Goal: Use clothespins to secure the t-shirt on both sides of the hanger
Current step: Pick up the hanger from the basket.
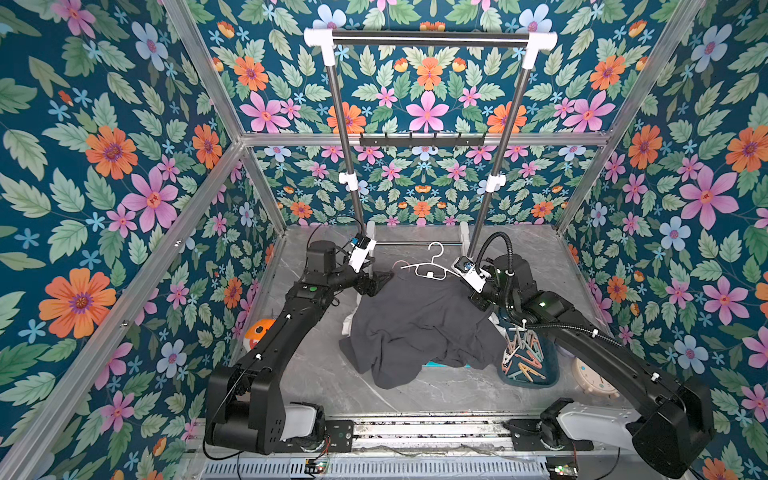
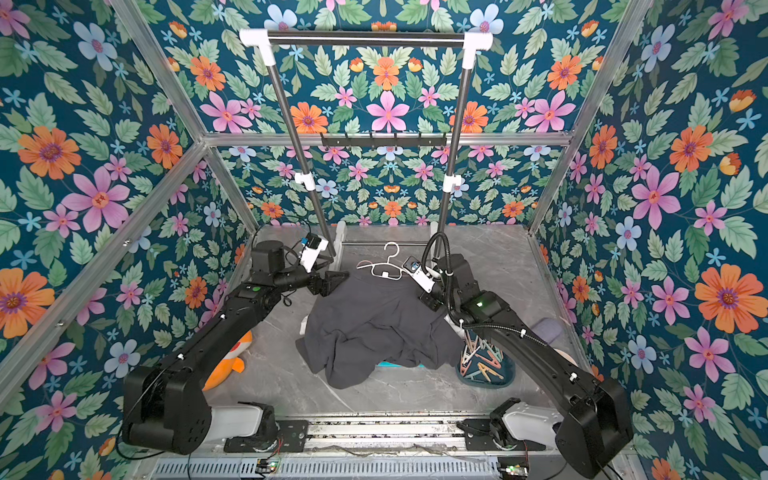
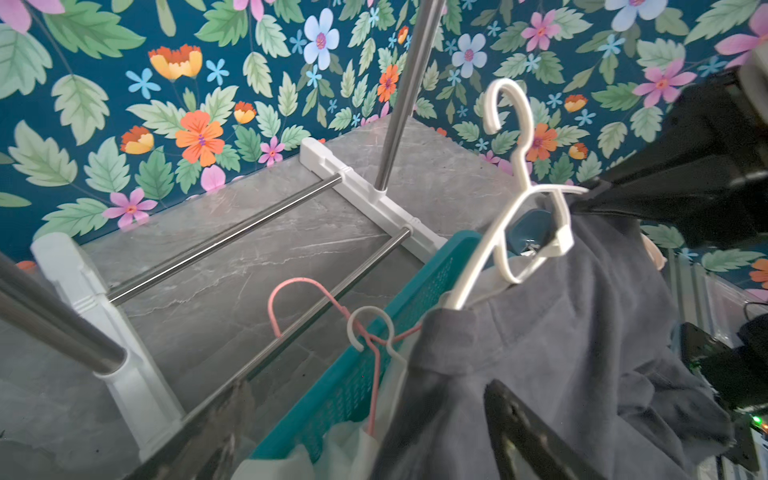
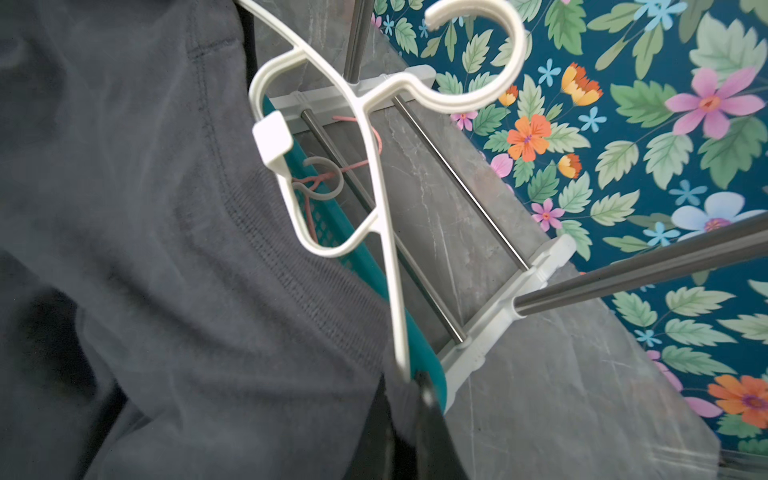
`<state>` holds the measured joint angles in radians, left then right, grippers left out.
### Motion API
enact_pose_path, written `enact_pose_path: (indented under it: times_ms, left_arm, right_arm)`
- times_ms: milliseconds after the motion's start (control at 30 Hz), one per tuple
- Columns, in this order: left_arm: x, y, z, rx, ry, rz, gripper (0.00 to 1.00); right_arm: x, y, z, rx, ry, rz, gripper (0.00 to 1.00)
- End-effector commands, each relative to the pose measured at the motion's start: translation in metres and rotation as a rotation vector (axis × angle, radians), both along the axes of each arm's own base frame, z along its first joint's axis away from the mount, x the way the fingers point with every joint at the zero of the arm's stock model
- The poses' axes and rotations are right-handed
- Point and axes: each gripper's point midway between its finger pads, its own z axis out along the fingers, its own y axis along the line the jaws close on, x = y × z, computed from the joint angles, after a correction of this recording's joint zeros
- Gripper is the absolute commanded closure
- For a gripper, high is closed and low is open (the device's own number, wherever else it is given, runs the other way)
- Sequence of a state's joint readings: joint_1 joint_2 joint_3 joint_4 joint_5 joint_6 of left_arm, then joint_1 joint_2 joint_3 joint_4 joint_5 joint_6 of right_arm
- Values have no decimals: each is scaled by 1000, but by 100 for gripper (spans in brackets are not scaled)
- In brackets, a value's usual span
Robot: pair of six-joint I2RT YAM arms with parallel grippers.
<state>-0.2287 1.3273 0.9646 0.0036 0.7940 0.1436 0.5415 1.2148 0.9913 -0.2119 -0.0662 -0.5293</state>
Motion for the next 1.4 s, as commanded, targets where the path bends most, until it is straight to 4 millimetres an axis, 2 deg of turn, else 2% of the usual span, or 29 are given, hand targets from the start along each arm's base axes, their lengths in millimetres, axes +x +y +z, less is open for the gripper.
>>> enact_pose_path:
  times_ms: [0,167,267,467,667,767,867,967,1000,1033,1067,1167,1233,1300,1367]
  left_arm:
    - [-7,-10,9,-18,-58,-78,11]
    - [-5,-18,2,-6,-23,-113,12]
    - [-8,-22,5,-20,-31,-138,13]
    - [-15,-30,13,-58,-19,-196,20]
    - [-22,-38,7,-42,7,-207,32]
    - [-25,-40,4,-33,14,-208,44]
    - [-25,-41,4,-26,19,-201,70]
    - [-25,-42,6,-20,15,-194,85]
    - [-26,-42,7,-21,13,-191,86]
    - [-26,-43,8,-19,12,-189,86]
    - [-25,-43,9,-18,11,-177,87]
    - [-23,-42,9,-13,1,-151,100]
    - [-22,-41,8,-11,-7,-130,100]
    - [-20,-40,8,-7,-22,-107,100]
    - [-18,-38,9,4,-44,-79,100]
  right_arm:
    - [5,4,21,-1,-141,25,100]
    - [-2,9,26,-2,-165,77,100]
    - [-10,11,34,26,-206,113,100]
    - [-16,11,38,26,-217,136,100]
    - [-10,11,39,22,-238,119,100]
    - [-8,11,40,23,-244,114,100]
    - [-7,11,41,27,-250,108,100]
    - [-5,11,41,35,-244,98,100]
    - [-4,11,40,40,-236,94,100]
    - [-4,11,40,45,-229,87,97]
    - [-3,11,39,46,-216,81,89]
    - [-7,11,37,58,-159,77,72]
    - [-10,9,37,68,-124,61,60]
    - [-17,7,39,93,-79,54,40]
    - [-28,6,41,126,-1,52,31]
